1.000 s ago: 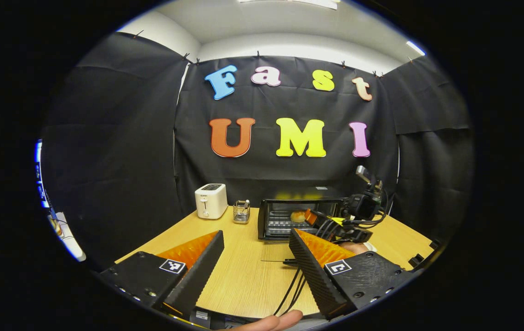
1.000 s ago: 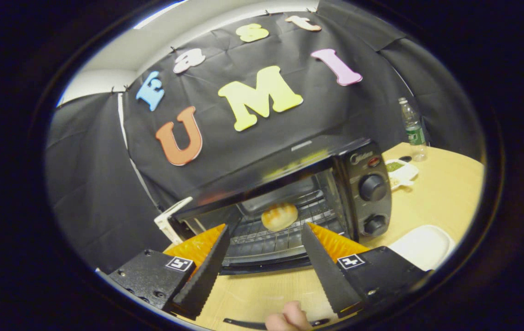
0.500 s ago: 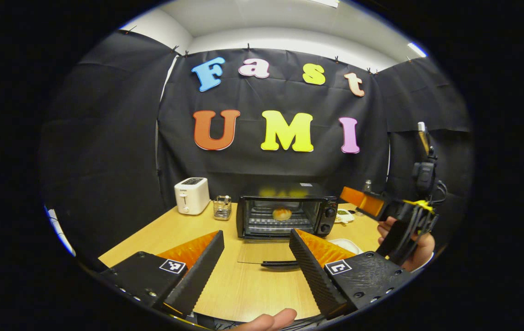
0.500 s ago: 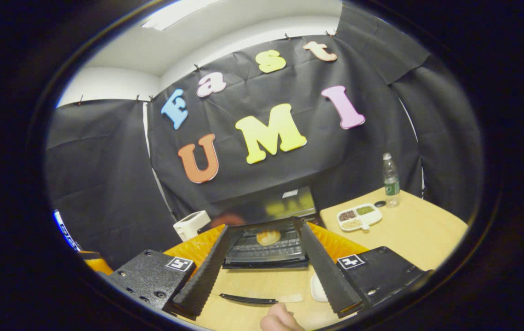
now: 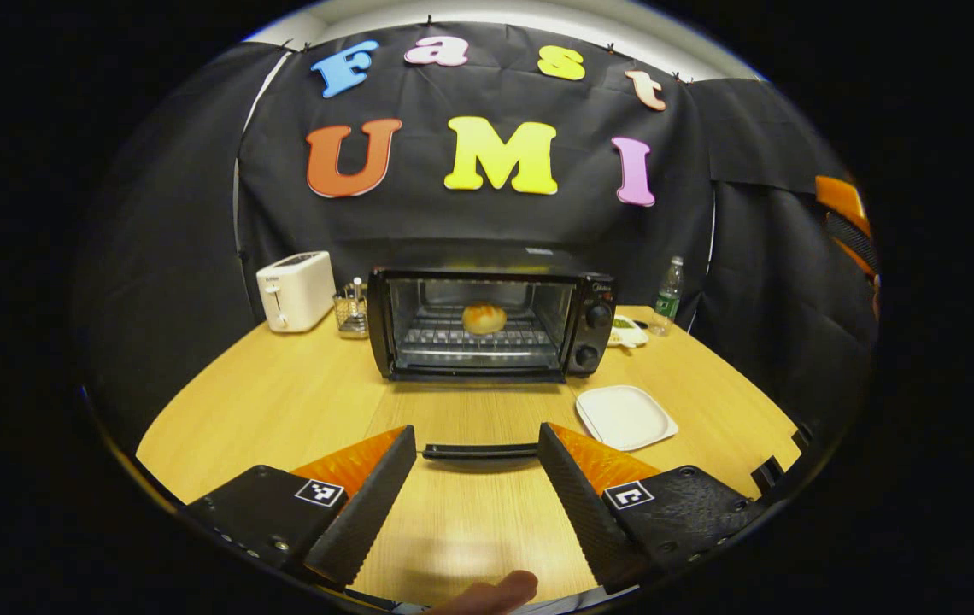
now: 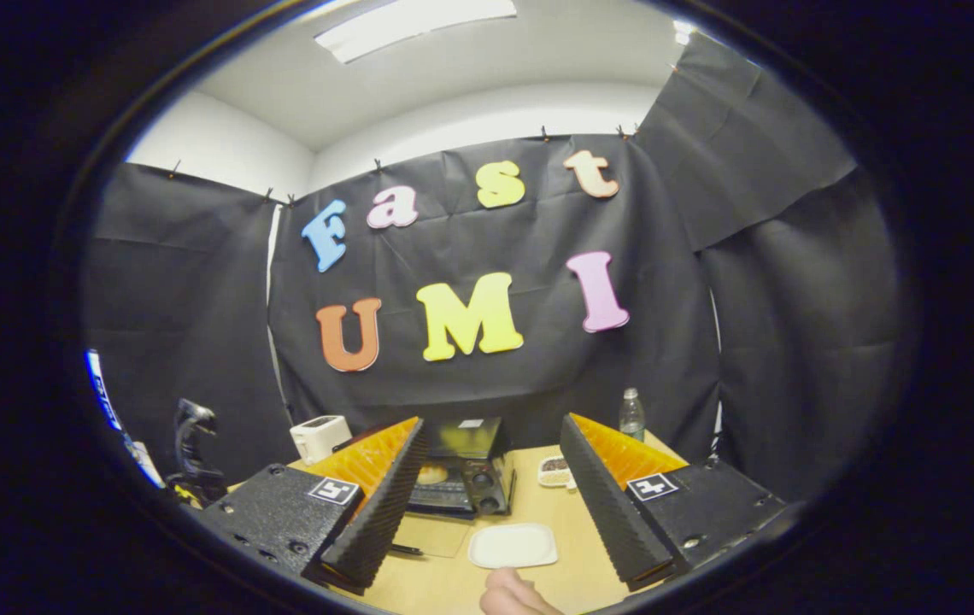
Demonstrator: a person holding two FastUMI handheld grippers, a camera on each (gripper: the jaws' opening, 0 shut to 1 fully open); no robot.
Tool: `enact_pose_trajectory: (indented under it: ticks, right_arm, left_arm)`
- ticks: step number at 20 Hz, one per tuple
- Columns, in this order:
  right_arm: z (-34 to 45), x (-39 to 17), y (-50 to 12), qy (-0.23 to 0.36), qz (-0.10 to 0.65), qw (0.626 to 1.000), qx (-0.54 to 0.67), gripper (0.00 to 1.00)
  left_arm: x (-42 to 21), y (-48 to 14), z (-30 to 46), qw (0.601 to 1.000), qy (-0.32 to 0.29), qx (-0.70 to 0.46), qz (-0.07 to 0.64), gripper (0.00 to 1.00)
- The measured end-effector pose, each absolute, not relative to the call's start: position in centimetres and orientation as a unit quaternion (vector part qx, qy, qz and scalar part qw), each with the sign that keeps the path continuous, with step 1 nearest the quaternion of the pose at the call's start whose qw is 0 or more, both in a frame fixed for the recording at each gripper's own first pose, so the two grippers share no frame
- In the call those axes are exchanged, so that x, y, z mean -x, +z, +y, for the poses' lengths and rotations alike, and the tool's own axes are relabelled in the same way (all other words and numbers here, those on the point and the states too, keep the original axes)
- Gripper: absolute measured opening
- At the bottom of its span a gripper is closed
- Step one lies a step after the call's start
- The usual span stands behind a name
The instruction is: Open the electric oven with the left hand, put the food in, and close the electric oven.
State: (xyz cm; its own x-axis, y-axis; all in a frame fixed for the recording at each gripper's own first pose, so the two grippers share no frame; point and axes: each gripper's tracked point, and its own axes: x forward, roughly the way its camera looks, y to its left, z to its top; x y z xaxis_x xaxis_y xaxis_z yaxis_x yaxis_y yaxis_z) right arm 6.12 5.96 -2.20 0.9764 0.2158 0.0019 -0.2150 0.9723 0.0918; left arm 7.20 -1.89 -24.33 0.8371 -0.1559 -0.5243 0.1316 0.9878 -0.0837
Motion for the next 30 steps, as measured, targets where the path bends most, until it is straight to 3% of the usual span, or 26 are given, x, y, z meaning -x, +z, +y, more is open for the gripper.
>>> enact_pose_trajectory:
  ticks: [7, 15, 30]
  right_arm:
    - [2.5, -3.2, -0.8, 0.083, -0.019, 0.996, -0.01, 0.94]
    - [1.9, -2.7, -1.0, 0.083, -0.025, 0.996, -0.017, 0.95]
    - [1.9, -2.8, -2.6, 0.088, -0.008, 0.996, -0.024, 0.95]
  left_arm:
    - [-7.6, -32.1, -4.0, 0.929, -0.067, 0.004, 0.363, 0.95]
    - [-8.9, -35.9, -5.3, 0.909, -0.062, -0.01, 0.413, 0.95]
    - [-9.9, -35.1, -5.1, 0.904, -0.043, 0.001, 0.425, 0.97]
